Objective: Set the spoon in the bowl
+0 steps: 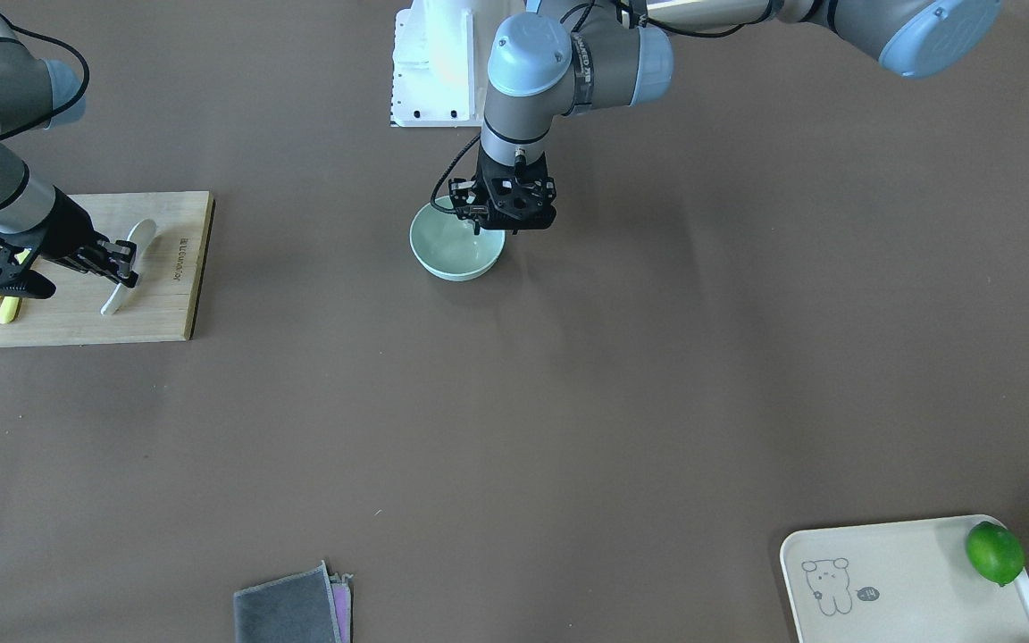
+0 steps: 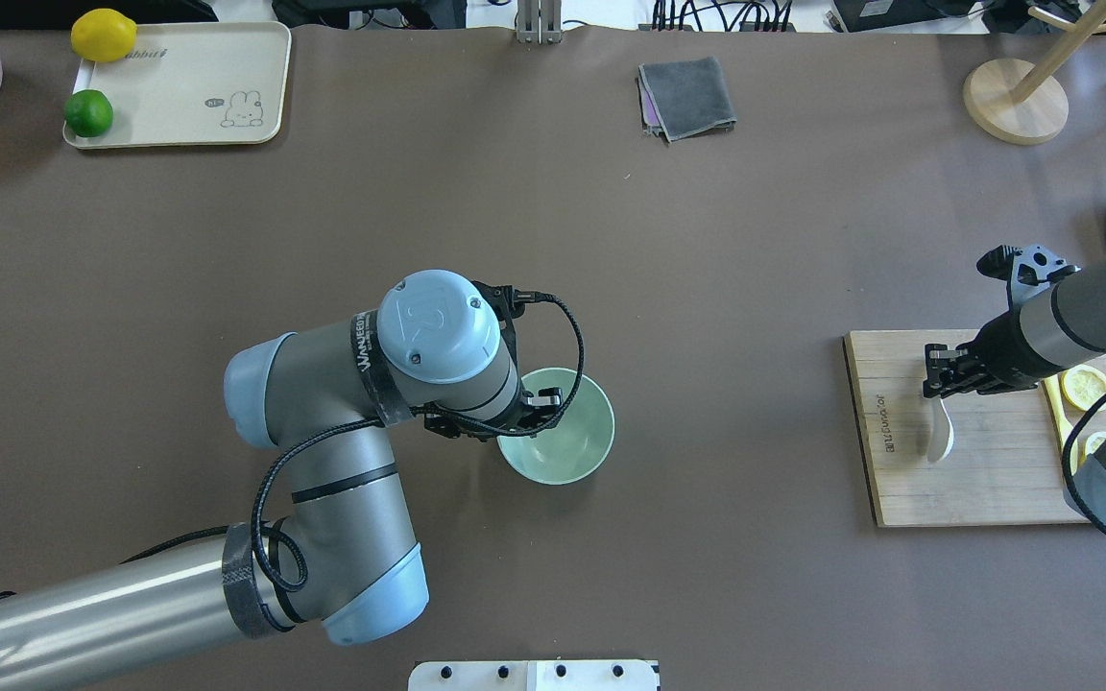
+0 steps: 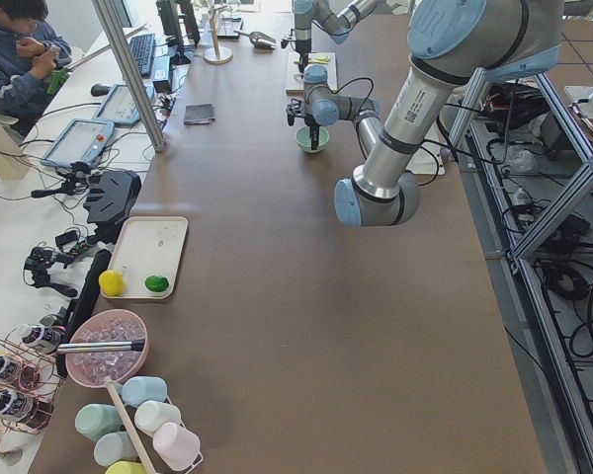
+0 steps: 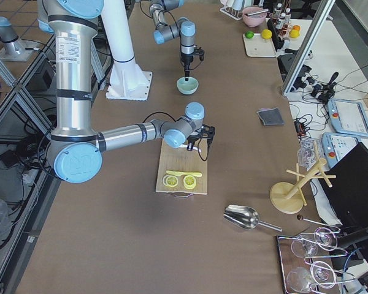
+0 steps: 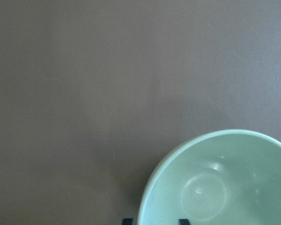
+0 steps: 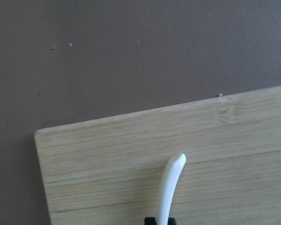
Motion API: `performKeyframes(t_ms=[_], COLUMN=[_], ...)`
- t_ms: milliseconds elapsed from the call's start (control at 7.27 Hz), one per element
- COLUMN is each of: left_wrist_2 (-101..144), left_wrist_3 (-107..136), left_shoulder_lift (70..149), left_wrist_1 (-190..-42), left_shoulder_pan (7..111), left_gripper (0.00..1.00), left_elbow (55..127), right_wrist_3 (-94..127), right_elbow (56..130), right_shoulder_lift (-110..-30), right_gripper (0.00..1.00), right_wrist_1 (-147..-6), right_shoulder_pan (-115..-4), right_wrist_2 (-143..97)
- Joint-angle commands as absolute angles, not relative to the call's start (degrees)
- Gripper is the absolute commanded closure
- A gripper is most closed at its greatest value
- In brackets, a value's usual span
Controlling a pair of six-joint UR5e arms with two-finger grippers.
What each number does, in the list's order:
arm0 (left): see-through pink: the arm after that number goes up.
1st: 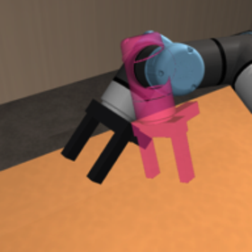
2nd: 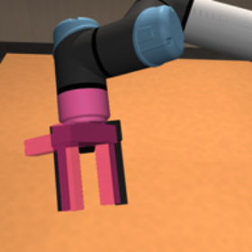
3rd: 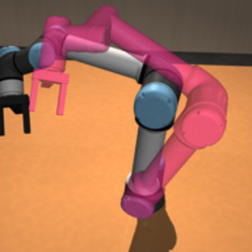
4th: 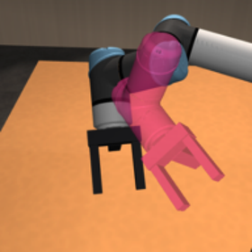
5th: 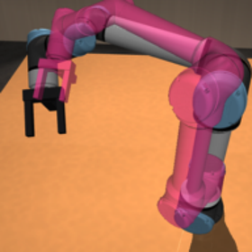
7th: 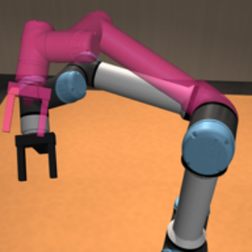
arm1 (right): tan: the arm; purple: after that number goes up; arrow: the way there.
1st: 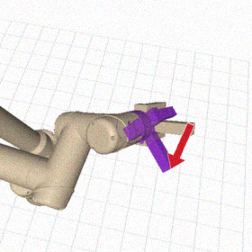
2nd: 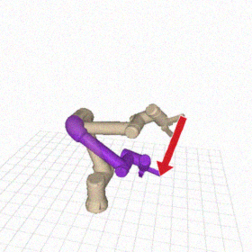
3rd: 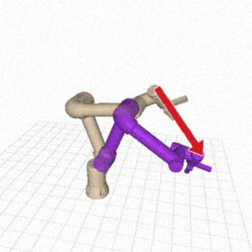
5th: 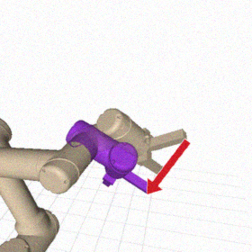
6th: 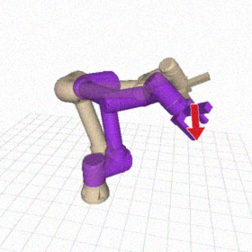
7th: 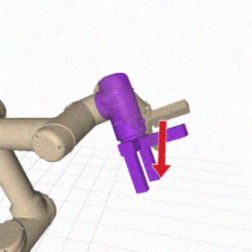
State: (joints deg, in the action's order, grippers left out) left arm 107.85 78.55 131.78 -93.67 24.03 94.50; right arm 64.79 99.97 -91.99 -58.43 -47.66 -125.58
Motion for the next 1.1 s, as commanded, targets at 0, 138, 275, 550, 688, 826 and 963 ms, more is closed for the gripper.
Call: performKeyframes(t_ms=[0,138,275,550,688,826,963], left_wrist_2=[107.93,108.10,108.37,114.30,117.48,118.73,119.26], left_wrist_3=[78.31,77.53,73.52,64.46,58.33,51.31,44.02], left_shoulder_lift=[130.35,125.03,120.02,112.26,109.28,106.29,103.13], left_wrist_1=[-93.17,-91.51,-90.45,-90.53,-90.70,-90.88,-91.05], left_shoulder_pan=[24.69,25.74,27.75,34.67,38.98,42.16,45.15], left_gripper=[0.03,0.03,0.03,0.03,0.03,0.03,0.03], left_elbow=[98.75,106.01,111.91,115.92,116.36,116.28,116.28], right_wrist_3=[64.78,64.86,66.60,77.55,83.00,86.28,89.61], right_elbow=[103.08,104.23,104.50,104.50,103.72,103.01,102.66], right_shoulder_lift=[-91.85,-91.32,-87.84,-76.69,-70.99,-64.92,-59.73], right_gripper=[1.00,1.00,1.00,1.00,1.00,1.00,1.00], right_wrist_1=[-59.15,-59.24,-60.46,-65.81,-66.35,-70.19,-74.57], right_shoulder_pan=[-48.16,-48.43,-48.43,-43.72,-38.64,-34.41,-30.19], right_wrist_2=[-126.21,-126.21,-126.12,-124.55,-119.23,-114.83,-110.17])
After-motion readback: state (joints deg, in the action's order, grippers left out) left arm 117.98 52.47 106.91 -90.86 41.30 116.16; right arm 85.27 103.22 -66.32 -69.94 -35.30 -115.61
